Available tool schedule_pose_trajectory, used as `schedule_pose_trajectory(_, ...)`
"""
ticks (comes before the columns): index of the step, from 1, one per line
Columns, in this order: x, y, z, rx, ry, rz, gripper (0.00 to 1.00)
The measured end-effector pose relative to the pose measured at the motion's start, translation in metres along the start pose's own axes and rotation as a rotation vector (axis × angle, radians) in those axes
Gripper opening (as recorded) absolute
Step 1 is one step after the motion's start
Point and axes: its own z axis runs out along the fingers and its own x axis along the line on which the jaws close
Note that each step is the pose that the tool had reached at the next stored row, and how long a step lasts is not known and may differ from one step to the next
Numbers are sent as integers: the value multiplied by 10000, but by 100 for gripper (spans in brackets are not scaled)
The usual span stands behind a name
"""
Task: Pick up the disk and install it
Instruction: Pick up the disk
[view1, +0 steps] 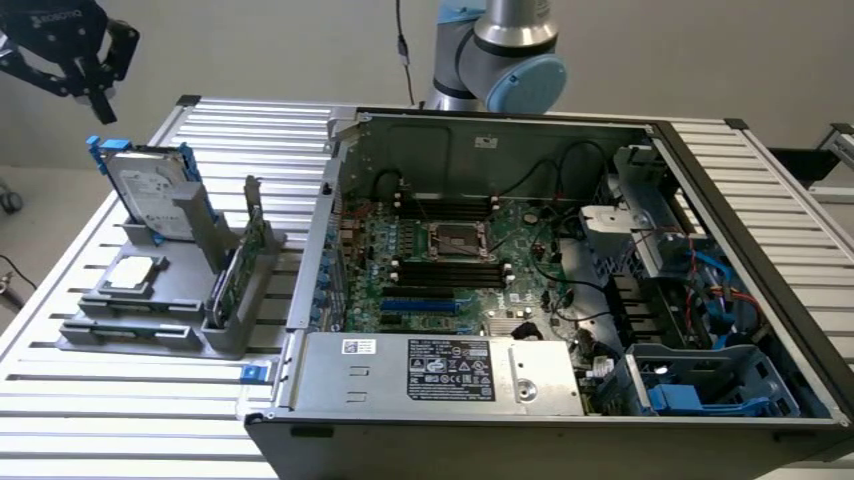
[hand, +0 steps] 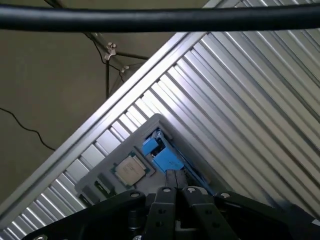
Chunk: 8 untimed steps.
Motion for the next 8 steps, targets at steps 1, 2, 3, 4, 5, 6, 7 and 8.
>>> schedule_pose_trajectory(1, 0, 0, 0, 4, 5, -192, 11)
schedule_pose_trajectory(2, 0, 0, 0, 7, 11, -371, 11)
schedule_pose_trajectory(3, 0, 0, 0, 10, 17, -551, 11)
schedule_pose_trajectory(4, 0, 0, 0, 14, 22, -731, 11)
schedule_pose_trajectory(5, 0, 0, 0, 17, 27, -910, 11)
schedule_pose_trajectory(6, 0, 0, 0, 20, 33, -1091, 11)
schedule_pose_trajectory(7, 0, 0, 0, 24, 39, -1280, 11)
schedule_pose_trajectory(8, 0, 0, 0, 27, 44, -1461, 11)
